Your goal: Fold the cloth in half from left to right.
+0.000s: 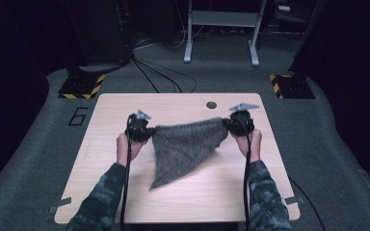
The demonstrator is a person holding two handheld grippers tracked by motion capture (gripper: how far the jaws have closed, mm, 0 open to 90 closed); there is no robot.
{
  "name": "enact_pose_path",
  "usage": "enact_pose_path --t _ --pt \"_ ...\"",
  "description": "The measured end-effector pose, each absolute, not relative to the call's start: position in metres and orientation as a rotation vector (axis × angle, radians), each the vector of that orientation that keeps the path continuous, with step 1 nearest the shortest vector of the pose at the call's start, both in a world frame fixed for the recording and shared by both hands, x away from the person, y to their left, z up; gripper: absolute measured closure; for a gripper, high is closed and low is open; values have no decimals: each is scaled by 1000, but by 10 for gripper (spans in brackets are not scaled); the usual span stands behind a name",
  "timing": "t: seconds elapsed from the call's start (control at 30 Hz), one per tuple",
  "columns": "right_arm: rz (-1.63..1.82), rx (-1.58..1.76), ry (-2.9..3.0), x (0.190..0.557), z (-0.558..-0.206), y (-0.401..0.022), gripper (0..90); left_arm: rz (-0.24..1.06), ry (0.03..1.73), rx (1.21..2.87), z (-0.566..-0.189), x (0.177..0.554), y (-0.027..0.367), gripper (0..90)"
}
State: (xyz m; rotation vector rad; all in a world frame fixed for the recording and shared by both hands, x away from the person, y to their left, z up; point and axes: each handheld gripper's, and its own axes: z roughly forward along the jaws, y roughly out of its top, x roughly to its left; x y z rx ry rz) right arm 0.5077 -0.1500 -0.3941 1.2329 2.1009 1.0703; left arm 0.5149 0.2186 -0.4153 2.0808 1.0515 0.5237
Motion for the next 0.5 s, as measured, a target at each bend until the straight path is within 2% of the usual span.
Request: enact_pose_path --t 0.03,0.07,0.1,0.2,0.23,0.33,0.5 --pt "1096 1186 2044 510 -367 -147 890 550 1036 2075 -403 517 220 874" --pt "1096 1186 2044 510 -367 -147 890 599 1021 2032 -382 517 220 874" --pt "1137 1125 1975 504 -334 -144 890 646 1001 1998 -367 515 220 874" --pt "1171 1066 1931 493 -315 -143 890 725 927 1950 -335 497 225 874" --pt "1206 1029 1913 477 -308 -144 889 739 905 1944 -331 489 226 874" --pt "1211 997 1915 462 -313 -145 888 739 854 1951 -341 465 228 874" --pt "1209 988 1987 424 -365 -150 885 671 828 2026 -398 425 228 873"
